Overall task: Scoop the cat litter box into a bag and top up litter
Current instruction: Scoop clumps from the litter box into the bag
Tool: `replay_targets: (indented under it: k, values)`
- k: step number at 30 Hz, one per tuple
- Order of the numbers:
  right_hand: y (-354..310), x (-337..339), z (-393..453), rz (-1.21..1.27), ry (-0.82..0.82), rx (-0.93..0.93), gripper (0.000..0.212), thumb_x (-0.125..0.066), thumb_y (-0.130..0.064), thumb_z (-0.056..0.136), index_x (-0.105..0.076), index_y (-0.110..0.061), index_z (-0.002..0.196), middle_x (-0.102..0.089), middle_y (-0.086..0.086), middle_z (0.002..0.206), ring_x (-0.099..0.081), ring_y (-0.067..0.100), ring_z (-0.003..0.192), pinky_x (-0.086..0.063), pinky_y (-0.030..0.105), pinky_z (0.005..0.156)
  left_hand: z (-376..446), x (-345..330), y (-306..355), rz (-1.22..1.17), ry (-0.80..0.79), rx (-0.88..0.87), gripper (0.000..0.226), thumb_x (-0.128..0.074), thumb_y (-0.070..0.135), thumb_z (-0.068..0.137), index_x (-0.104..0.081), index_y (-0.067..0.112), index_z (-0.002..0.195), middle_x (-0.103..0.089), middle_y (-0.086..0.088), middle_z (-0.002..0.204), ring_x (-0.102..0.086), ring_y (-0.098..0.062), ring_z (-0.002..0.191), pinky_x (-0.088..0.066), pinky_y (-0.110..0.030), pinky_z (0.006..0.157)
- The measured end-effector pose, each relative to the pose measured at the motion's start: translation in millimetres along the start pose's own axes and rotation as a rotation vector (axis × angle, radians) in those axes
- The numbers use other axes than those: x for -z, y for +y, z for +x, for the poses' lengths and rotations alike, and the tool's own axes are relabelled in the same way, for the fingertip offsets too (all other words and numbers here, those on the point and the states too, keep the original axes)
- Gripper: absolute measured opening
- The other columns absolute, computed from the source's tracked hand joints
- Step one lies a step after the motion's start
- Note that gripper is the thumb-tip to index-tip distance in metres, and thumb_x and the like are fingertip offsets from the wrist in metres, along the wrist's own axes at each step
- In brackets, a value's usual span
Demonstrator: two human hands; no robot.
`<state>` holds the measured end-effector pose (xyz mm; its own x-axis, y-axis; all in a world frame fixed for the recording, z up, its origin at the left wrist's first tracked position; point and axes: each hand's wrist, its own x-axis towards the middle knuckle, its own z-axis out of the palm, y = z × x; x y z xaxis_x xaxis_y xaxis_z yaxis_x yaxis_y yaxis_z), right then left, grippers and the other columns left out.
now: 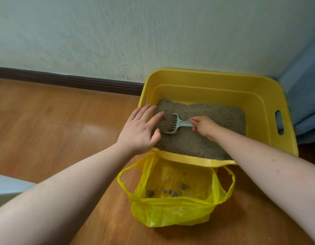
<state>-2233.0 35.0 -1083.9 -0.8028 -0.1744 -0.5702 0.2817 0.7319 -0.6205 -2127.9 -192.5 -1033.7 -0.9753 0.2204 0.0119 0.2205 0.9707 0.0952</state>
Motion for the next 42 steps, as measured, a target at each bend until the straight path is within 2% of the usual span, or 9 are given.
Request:
replay_targets:
  k: [4,9,15,22,26,31,36,42]
  values:
    - [2.4,3.0,0.1,0.008,-0.019,0.025,0.029,-0.041,-0.021,0.102,-0.060,-0.016,0.123,-0.058,0.003,0.081,-0.040,0.007,0.053,-0.026,0.011,0.033,0.0,-0.1,0.1,0.012,-0.016,-0.003,0.061,-0.029,0.045,0.090,-0.041,0.026,0.147,-0.039,-0.010,0.153,-0.026,-0.028,0.145,-0.013,-0.044,0.121]
    - [10.4,9.9,-2.2,0.001,-0.068,0.027,0.029,-0.042,-0.022,0.102,-0.061,-0.018,0.123,-0.056,-0.001,0.073,-0.037,0.007,0.052,-0.026,0.018,0.043,0.2,0.7,0.0,0.023,-0.029,-0.002,0.062,-0.028,0.045,0.090,-0.039,0.026,0.148,-0.037,-0.009,0.154,-0.025,-0.027,0.146,-0.012,-0.045,0.121]
    - [25.8,23.8,-5.1,0.038,-0.098,-0.005,0.028,-0.043,-0.022,0.101,-0.060,-0.019,0.123,-0.057,-0.001,0.074,-0.041,0.009,0.058,-0.030,0.021,0.050,-1.3,0.5,0.2,-0.004,-0.005,0.014,0.064,-0.026,0.047,0.093,-0.026,0.026,0.153,-0.037,-0.008,0.154,-0.026,-0.026,0.145,-0.014,-0.043,0.121]
    - [38.0,40.1,-16.4,0.090,-0.116,-0.019,0.025,-0.044,-0.021,0.101,-0.061,-0.021,0.119,-0.056,0.001,0.073,-0.038,0.009,0.054,-0.027,0.020,0.046,-0.7,-0.7,-0.9,-0.014,-0.001,0.011,0.066,-0.029,0.046,0.091,-0.028,0.023,0.153,-0.038,-0.009,0.153,-0.027,-0.026,0.145,-0.014,-0.042,0.121]
    - [41.6,50.1,-26.6,0.032,-0.127,-0.003,0.023,-0.044,-0.021,0.101,-0.063,-0.024,0.113,-0.056,0.001,0.074,-0.039,0.007,0.053,-0.028,0.017,0.042,0.0,-0.1,-1.2,-0.026,-0.003,0.016,0.068,-0.028,0.047,0.090,-0.031,0.019,0.152,-0.036,-0.008,0.154,-0.025,-0.025,0.146,-0.011,-0.041,0.122]
    - [47.3,57.3,-34.7,0.053,-0.107,-0.025,0.022,-0.045,-0.021,0.100,-0.063,-0.024,0.113,-0.057,0.002,0.074,-0.042,0.004,0.049,-0.028,0.018,0.043,-0.5,-0.2,-1.8,-0.040,0.010,0.019,0.068,-0.028,0.046,0.089,-0.031,0.019,0.151,-0.037,-0.008,0.154,-0.025,-0.025,0.146,-0.009,-0.039,0.122]
    - [51.2,60.2,-42.8,0.060,-0.050,-0.022,0.023,-0.045,-0.021,0.100,-0.061,-0.024,0.116,-0.058,0.003,0.075,-0.040,0.007,0.051,-0.028,0.019,0.043,-0.4,0.0,-1.9,-0.050,0.008,0.022,0.069,-0.026,0.047,0.089,-0.028,0.020,0.152,-0.035,-0.008,0.155,-0.024,-0.025,0.146,-0.011,-0.041,0.122]
    - [56.2,72.1,-58.9,0.072,-0.065,-0.064,0.023,-0.042,-0.018,0.101,-0.060,-0.022,0.114,-0.054,0.002,0.073,-0.037,0.009,0.055,-0.028,0.021,0.048,-1.0,1.4,-1.0,-0.052,-0.005,0.009,0.069,-0.022,0.049,0.090,-0.025,0.022,0.154,-0.031,-0.007,0.158,-0.020,-0.025,0.148,-0.007,-0.041,0.122]
